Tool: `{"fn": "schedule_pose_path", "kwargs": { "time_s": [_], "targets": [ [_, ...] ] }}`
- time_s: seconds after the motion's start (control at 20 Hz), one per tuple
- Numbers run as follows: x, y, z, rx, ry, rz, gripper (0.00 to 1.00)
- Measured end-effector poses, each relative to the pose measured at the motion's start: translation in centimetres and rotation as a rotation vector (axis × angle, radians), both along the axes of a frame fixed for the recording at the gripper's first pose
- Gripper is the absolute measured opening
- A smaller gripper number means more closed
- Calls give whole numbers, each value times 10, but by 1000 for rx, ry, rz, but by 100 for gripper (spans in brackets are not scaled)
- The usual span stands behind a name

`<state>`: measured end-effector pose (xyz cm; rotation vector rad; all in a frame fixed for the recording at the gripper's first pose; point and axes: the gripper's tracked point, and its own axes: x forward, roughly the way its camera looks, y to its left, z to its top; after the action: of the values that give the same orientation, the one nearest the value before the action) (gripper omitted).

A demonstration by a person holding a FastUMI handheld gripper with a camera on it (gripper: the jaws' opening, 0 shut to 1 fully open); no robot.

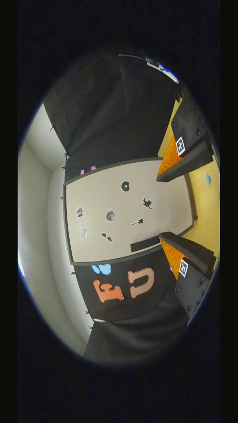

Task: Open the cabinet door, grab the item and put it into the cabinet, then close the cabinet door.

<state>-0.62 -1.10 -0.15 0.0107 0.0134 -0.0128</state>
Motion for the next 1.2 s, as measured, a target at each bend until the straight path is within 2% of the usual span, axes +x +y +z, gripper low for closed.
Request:
{"fn": "schedule_pose_path", "kwargs": {
  "time_s": [0.3, 0.65, 1.2],
  "targets": [
    [-1, -2, 5, -18, -15, 5, 98],
    [12, 19, 3, -44, -4, 75, 98],
    [86, 80, -22, -113, 73, 171, 98]
  ]
}}
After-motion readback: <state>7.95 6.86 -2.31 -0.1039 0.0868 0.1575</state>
